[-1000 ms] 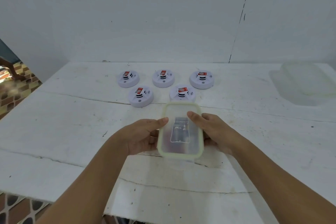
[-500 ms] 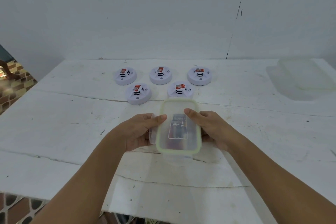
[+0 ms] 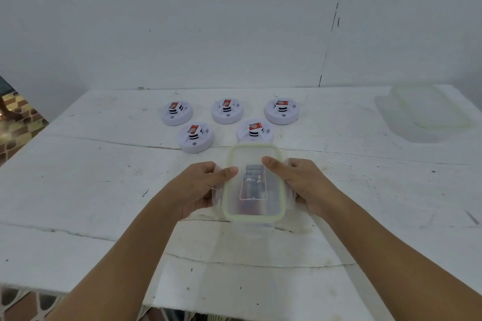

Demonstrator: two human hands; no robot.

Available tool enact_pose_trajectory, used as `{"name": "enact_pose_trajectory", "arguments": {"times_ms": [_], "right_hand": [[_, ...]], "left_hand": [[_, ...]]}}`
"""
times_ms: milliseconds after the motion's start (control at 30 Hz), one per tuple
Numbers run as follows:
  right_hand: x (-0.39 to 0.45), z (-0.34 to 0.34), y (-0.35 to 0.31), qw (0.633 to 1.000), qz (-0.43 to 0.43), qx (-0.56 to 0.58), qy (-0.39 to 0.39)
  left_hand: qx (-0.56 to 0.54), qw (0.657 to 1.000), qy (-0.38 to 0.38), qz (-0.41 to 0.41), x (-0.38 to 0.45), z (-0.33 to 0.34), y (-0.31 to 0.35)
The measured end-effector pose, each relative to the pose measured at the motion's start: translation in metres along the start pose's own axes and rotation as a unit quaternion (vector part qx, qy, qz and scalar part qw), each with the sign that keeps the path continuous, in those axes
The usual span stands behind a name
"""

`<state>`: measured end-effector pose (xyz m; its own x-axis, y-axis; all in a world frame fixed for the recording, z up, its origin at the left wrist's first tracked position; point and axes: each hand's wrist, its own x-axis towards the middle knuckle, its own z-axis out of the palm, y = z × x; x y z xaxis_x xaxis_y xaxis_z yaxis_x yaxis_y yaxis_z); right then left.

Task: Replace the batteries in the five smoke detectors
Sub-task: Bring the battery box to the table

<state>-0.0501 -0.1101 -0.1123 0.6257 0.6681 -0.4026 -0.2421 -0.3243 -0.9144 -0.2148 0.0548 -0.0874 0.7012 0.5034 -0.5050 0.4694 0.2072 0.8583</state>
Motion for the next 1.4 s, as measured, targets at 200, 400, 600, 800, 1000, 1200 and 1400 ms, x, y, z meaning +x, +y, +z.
{"name": "enact_pose_trajectory", "arguments": {"times_ms": [200, 400, 600, 800, 1000, 1200, 1400], "right_hand": [[-0.001, -0.002, 0.003, 0.997, -0.027, -0.065, 0.041], [-0.009, -0.012, 0.0, 0.993, -0.062, -0.064, 0.077], [-0.023, -0.024, -0.004, 0.995, -0.08, 0.032, 0.059], [-0.029, -0.046, 0.008, 0.988, -0.051, 0.147, 0.016], [-0.026, -0.06, 0.018, 0.993, -0.015, 0.114, 0.002], [-0.017, -0.071, 0.019, 0.981, -0.012, -0.144, 0.125], [-0.009, -0.079, 0.026, 0.919, -0.028, -0.366, 0.146]], "left_hand": [[0.136, 0.98, 0.127, 0.072, -0.007, 0.007, 0.007], [0.094, 0.978, 0.1, 0.157, -0.027, 0.026, 0.048], [0.098, 0.971, 0.011, 0.216, -0.03, 0.076, 0.074], [0.197, 0.954, -0.036, 0.221, -0.012, 0.126, 0.069], [0.221, 0.953, -0.06, 0.197, -0.005, 0.132, 0.059], [0.343, 0.911, 0.091, 0.211, -0.011, 0.081, 0.048], [0.446, 0.863, 0.21, 0.109, -0.017, 0.03, 0.031]]}}
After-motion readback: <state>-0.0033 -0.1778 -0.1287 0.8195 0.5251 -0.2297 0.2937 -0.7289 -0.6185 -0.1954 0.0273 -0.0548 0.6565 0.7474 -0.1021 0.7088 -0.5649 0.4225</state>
